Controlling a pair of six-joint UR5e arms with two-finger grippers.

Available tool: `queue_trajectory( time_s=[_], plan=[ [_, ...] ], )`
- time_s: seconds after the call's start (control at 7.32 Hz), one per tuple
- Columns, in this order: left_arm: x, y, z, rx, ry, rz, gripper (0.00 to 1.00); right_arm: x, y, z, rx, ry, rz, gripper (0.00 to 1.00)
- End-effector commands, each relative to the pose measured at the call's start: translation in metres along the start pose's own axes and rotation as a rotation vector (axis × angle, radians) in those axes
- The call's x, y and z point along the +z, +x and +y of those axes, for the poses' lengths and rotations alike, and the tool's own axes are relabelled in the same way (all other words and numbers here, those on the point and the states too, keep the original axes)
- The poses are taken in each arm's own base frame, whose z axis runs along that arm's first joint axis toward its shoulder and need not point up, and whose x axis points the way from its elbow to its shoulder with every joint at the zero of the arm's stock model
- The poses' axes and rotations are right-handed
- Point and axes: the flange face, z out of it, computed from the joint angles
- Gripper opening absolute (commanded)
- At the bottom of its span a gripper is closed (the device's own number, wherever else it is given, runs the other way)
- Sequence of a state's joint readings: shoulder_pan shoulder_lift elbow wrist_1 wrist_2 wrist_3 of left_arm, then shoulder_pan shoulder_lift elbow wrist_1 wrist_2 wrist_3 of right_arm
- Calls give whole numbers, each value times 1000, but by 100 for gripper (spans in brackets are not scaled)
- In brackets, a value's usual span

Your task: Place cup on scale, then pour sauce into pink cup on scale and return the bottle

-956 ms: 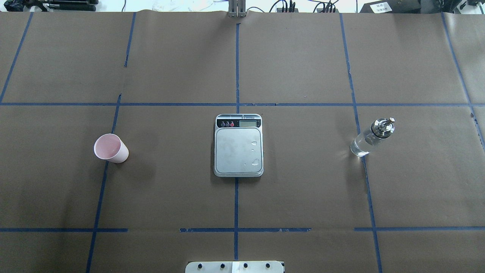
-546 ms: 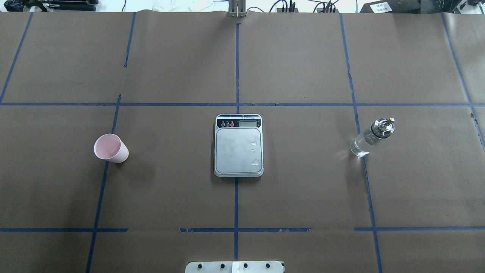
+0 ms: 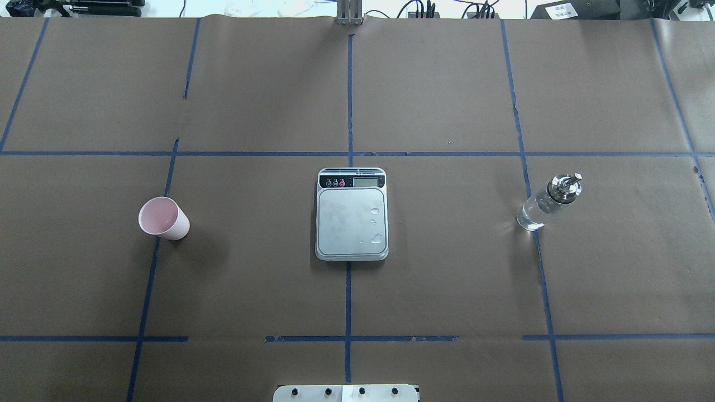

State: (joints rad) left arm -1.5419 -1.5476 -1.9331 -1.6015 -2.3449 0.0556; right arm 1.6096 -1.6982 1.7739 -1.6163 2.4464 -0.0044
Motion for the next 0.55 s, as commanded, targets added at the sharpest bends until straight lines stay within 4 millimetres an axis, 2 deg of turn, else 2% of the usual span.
queue_trajectory(
  time_s=[0.0, 0.14, 0.27, 0.41],
  plan=[
    [14, 58, -18, -40, -4, 143, 100, -3, -7, 1, -8, 7, -26, 100],
    [15, 71, -31, -27, -3, 202, 100, -3, -5, 1, -4, 4, -14, 100],
    [26, 85, -34, -62, -31, 213, 100, -2, -4, 2, -3, 3, -14, 100],
    [41, 110, -35, -143, -72, 226, 100, -2, -4, 2, -3, 3, -13, 100]
  ],
)
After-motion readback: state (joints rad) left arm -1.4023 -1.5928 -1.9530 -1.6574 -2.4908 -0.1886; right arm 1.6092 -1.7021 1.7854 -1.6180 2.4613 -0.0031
